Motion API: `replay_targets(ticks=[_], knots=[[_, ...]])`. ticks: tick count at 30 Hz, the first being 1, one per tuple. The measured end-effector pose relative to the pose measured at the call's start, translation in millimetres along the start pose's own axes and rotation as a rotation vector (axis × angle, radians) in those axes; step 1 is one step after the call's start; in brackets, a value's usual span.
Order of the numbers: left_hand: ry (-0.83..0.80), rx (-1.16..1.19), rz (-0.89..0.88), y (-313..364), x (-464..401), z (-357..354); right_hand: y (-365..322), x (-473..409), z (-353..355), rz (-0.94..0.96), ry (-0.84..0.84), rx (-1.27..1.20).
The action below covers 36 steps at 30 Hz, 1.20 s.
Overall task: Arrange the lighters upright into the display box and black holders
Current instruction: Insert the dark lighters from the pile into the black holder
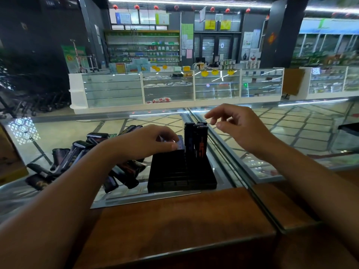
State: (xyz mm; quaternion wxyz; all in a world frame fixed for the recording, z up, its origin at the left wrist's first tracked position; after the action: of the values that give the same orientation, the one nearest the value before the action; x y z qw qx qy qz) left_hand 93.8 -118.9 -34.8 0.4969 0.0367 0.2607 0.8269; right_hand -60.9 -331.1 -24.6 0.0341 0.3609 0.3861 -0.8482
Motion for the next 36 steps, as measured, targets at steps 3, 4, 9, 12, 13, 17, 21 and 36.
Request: replay_targets(ticks=[3,4,9,12,13,17,21,36], knots=[[0.072,0.006,-0.004,-3,0,2,5,-2,2,-0.081,0.046,-0.027],[0.079,-0.020,0.000,-4,1,3,7,-2,2,-0.104,0.048,-0.031],[0.047,-0.107,0.049,-12,2,2,3,1,2,-0.096,0.003,-0.067],[0.012,-0.139,0.052,-10,4,0,-3,4,4,0.006,-0.031,0.019],[0.003,-0.146,0.053,-8,5,0,-3,5,5,0.034,-0.037,0.058],[-0.002,-0.175,0.067,-7,5,-1,-2,7,0,0.077,-0.074,0.144],[-0.001,-0.164,0.071,-9,4,-1,-4,6,-5,0.111,-0.064,0.176],[0.317,0.121,0.017,13,6,14,-11,-10,5,-0.003,0.204,-0.247]])
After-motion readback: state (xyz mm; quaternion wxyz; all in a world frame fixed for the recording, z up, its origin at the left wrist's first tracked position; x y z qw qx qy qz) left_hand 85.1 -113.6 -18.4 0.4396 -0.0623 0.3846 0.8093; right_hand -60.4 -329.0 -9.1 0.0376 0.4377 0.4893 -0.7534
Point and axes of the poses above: each hand's wrist, its own x-axis away from the middle knuckle, its own z-axis out of the back of the hand, y = z × x, the point moved 1 cm from there along -x, towards the middle knuckle, and after that the axes turned 6 degrees about y, right-handed, at the moved point
